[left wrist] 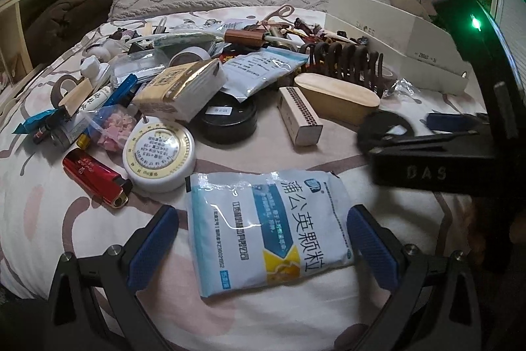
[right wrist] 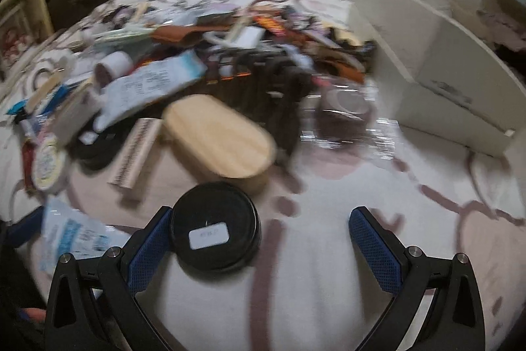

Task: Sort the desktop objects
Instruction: 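Lower the right gripper over the round black tin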

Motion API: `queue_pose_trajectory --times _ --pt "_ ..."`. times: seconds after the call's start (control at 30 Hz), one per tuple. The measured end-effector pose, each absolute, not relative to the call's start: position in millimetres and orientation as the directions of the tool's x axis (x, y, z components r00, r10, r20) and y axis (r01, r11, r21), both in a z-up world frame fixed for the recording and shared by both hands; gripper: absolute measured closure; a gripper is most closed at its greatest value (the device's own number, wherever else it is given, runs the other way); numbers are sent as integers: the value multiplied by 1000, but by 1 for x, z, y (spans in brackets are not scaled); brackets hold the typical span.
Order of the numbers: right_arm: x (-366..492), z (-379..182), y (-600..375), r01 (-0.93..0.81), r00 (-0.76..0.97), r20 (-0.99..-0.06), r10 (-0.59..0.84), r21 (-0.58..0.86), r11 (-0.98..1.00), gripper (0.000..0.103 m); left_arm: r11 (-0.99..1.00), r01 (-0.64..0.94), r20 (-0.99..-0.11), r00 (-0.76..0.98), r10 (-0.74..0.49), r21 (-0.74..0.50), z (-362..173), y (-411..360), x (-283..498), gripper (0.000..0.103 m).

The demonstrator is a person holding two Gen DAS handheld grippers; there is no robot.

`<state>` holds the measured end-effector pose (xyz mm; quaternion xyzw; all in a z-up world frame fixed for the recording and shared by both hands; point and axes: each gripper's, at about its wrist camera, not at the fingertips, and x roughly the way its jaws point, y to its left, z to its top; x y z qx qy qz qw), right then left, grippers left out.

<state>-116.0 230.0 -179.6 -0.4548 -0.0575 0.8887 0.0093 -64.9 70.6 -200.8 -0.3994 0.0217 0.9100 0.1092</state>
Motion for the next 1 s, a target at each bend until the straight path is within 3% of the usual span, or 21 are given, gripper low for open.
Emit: queue_pose_trajectory --times 0.17,0.37,0.53,0.73,1.0 --pt "-113 -183 265 -95 -574 -814 90 -44 -995 0 -975 -219 -727 -674 131 27 -203 74 -61 0" --pt "-106 -187 258 -114 -605 -783 145 -95 -989 0 -978 -210 -723 -676 140 7 -204 70 -59 0" --pt "-105 -190 267 -141 -622 -776 110 -27 -990 0 -977 -212 -716 -681 153 -6 -202 73 -55 0" --pt "-101 -190 262 -155 -656 -742 139 -47 -987 0 -980 -149 -569 -821 48 132 -182 80 -38 0" --pt "-101 -190 263 -157 -660 -739 135 -40 -987 0 -953 -216 -616 -787 40 214 -194 109 -44 0"
